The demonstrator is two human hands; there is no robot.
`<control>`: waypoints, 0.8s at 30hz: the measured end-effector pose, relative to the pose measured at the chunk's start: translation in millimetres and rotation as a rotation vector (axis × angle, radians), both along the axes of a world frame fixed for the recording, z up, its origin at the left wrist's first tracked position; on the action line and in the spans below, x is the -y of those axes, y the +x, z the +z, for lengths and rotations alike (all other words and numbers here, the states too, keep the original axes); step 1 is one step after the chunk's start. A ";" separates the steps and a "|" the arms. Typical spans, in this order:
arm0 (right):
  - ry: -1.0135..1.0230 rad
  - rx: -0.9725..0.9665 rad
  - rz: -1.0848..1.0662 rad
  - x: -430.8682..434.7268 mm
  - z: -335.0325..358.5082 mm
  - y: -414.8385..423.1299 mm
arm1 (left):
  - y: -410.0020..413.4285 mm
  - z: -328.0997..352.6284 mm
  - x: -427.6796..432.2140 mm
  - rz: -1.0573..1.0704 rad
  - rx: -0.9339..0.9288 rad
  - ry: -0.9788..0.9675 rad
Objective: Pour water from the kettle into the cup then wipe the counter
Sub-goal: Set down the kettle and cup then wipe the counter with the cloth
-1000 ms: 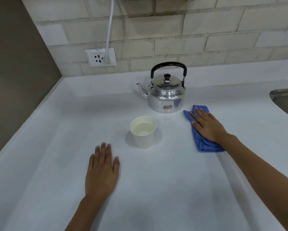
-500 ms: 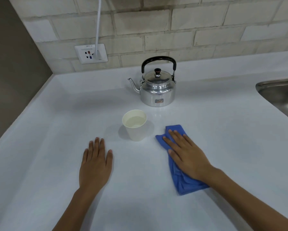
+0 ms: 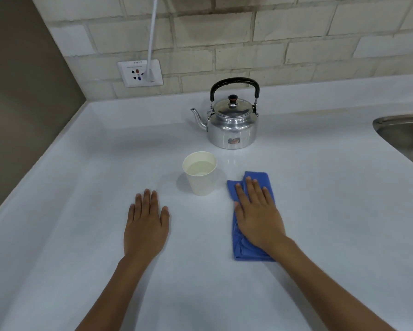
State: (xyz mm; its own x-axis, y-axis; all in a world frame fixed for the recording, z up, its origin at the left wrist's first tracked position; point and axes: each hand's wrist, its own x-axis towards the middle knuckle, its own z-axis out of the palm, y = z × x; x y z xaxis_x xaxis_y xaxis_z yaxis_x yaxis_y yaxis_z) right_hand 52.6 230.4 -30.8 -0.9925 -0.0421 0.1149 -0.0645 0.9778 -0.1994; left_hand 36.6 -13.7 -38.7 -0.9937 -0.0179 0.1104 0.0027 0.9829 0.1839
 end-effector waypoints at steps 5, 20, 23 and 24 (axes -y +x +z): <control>-0.054 0.027 0.087 48.7 2.2 27.3 | 0.7 3.1 2.8 -0.013 0.033 0.085; -0.158 0.016 -0.076 -43.5 2.6 -73.4 | 44.9 30.1 -133.4 -0.438 -0.020 0.172; -0.072 0.021 -0.071 -45.0 -3.1 -75.1 | 42.0 17.2 -140.7 -0.428 0.020 0.087; -0.058 0.018 -0.069 -45.4 -3.6 -75.3 | 42.1 14.8 -138.8 -0.429 0.020 0.085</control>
